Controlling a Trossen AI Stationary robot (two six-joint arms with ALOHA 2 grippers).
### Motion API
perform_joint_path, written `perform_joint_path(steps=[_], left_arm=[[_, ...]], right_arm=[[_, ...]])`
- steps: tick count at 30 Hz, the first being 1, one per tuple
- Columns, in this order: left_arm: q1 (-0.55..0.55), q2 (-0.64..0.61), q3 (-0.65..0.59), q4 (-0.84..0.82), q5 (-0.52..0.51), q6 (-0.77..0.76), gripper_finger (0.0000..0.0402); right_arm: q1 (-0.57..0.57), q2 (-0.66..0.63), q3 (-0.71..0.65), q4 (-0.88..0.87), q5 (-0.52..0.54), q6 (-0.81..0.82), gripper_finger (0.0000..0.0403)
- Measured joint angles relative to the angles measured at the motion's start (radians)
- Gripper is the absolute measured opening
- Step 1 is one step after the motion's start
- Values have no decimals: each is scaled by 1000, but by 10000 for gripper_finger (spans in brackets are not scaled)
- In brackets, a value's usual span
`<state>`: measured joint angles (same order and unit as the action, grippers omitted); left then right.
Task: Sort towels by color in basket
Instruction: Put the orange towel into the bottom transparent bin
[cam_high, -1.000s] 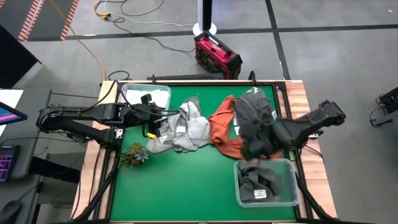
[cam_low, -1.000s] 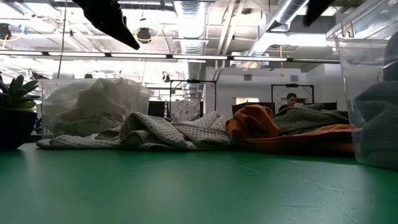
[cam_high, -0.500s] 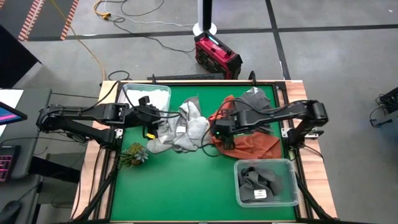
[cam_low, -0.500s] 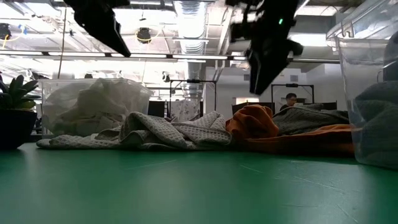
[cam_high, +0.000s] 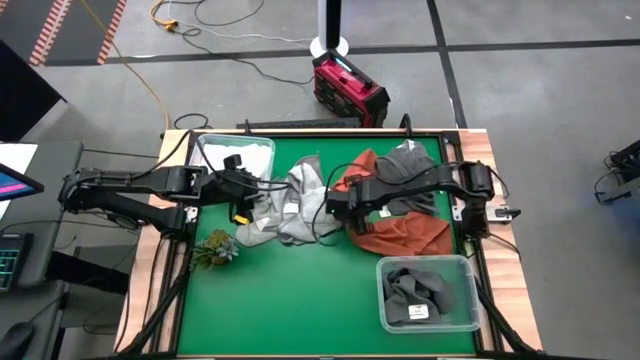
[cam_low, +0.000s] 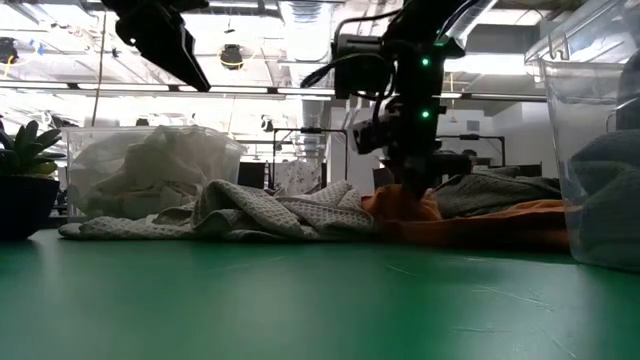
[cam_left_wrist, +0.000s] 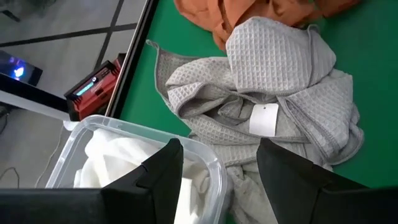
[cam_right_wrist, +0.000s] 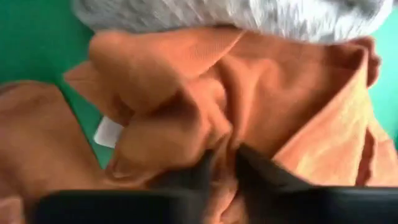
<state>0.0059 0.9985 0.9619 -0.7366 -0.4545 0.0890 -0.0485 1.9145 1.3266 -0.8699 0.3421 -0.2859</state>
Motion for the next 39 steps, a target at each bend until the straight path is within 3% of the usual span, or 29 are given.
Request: perform_joint_path(steps=[2, 10, 14, 22, 26, 34, 39], left_arm=[[0, 0, 0, 5, 0, -4, 196], [0, -6, 0, 54, -1, -4, 196], [0, -6, 0, 72, -1, -3, 196], [0, -6, 0, 122, -18, 31, 196], [0, -6, 0, 120, -22, 34, 196], [0, -6, 0, 119, -23, 29, 196], [0, -6, 0, 118, -23, 14, 196]], right_arm=[[-19, -13, 0, -20, -18, 12, 23], [6, -290, 20, -167, 11, 92, 16], [74, -505, 23, -154, -119, 104, 16], [293, -851, 23, 42, -311, 167, 16], [427, -943, 23, 47, -370, 356, 16], [625, -1018, 23, 22, -370, 816, 27], [657, -1003, 23, -236, -305, 1186, 16]])
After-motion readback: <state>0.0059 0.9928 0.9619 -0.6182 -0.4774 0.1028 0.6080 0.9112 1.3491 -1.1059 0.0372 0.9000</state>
